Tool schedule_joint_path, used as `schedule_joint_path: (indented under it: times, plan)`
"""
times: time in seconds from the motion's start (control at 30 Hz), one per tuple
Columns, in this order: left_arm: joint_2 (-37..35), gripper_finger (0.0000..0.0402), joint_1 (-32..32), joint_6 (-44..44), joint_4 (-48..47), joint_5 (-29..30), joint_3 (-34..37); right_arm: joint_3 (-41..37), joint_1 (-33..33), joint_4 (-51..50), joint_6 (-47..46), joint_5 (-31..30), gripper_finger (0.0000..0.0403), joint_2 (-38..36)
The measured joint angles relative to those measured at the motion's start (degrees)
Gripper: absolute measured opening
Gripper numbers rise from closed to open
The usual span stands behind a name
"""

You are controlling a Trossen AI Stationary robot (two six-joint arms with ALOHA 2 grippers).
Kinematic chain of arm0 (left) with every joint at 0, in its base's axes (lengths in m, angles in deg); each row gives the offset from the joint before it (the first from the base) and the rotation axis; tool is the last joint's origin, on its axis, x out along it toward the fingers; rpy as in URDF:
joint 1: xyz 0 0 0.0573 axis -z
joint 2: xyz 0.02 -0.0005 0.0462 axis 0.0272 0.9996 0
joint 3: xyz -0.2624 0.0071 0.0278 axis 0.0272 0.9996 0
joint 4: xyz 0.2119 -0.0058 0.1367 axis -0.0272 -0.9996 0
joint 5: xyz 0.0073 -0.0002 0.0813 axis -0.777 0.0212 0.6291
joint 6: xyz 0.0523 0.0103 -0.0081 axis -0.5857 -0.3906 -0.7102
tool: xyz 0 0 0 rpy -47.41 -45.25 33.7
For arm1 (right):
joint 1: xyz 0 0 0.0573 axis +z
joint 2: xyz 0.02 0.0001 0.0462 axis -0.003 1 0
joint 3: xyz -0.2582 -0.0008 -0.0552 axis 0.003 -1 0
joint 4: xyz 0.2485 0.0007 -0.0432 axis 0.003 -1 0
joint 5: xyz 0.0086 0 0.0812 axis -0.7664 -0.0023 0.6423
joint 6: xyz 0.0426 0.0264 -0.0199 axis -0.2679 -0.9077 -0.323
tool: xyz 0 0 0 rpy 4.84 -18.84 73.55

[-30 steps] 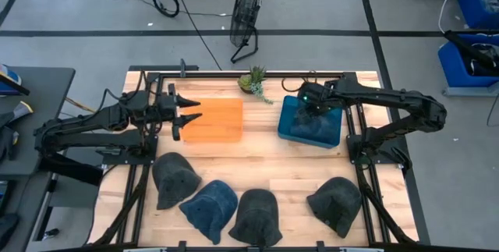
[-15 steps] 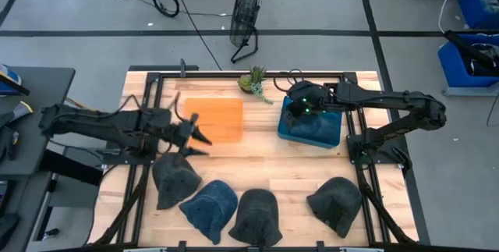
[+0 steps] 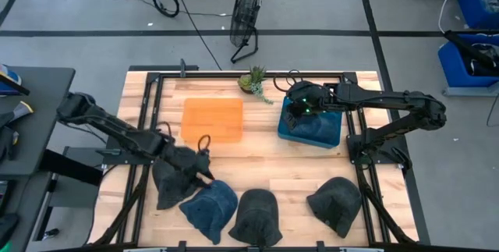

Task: Pick & Place hat
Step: Put the blue cap into the blue bin

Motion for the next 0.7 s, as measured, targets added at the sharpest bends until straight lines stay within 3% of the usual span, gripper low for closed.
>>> schedule_joint_path:
  times: [0.23, 0.7]
  plan:
    - [5.9, 0.0150, 5.4, 7.7, 0.3, 2.2, 0.0, 0.0, 0.0, -0.3, 0.0, 0.0, 0.0107, 0.0]
    - [6.2, 0.0208, 11.9, 7.9, -1.1, 4.8, 0.0, 0.0, 0.0, -0.7, -0.7, 0.0, 0.0107, 0.0]
